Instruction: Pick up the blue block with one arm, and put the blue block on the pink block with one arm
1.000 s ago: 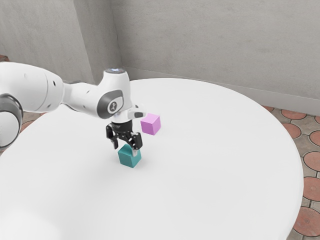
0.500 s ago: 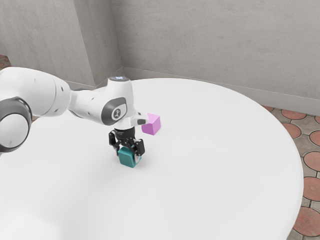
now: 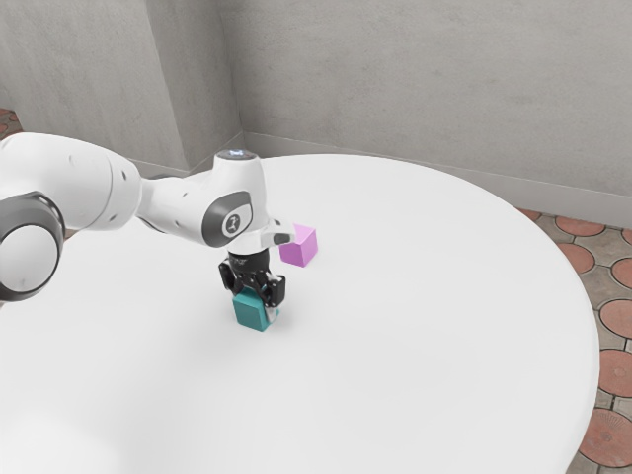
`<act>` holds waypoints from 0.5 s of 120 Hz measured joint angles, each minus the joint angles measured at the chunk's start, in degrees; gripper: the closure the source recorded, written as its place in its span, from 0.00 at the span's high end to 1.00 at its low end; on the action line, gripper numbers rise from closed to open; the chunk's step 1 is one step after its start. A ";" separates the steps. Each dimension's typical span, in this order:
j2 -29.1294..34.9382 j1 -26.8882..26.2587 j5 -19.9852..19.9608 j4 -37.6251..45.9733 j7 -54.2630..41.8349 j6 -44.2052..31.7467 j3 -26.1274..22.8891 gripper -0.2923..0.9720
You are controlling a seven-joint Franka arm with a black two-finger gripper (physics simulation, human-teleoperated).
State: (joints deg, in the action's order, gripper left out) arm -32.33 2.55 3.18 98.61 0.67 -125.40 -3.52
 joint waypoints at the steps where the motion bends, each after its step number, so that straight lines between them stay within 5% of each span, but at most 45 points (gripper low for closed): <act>1: 0.04 0.00 0.02 -0.07 0.02 0.01 0.00 0.55; 28: 5.14 -1.86 0.71 -6.89 0.38 3.76 -0.12 0.53; 60: -8.88 -0.98 1.92 -34.54 0.05 14.18 -0.98 0.55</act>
State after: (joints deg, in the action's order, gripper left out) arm -41.21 1.57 5.10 64.07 0.73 -111.22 -4.50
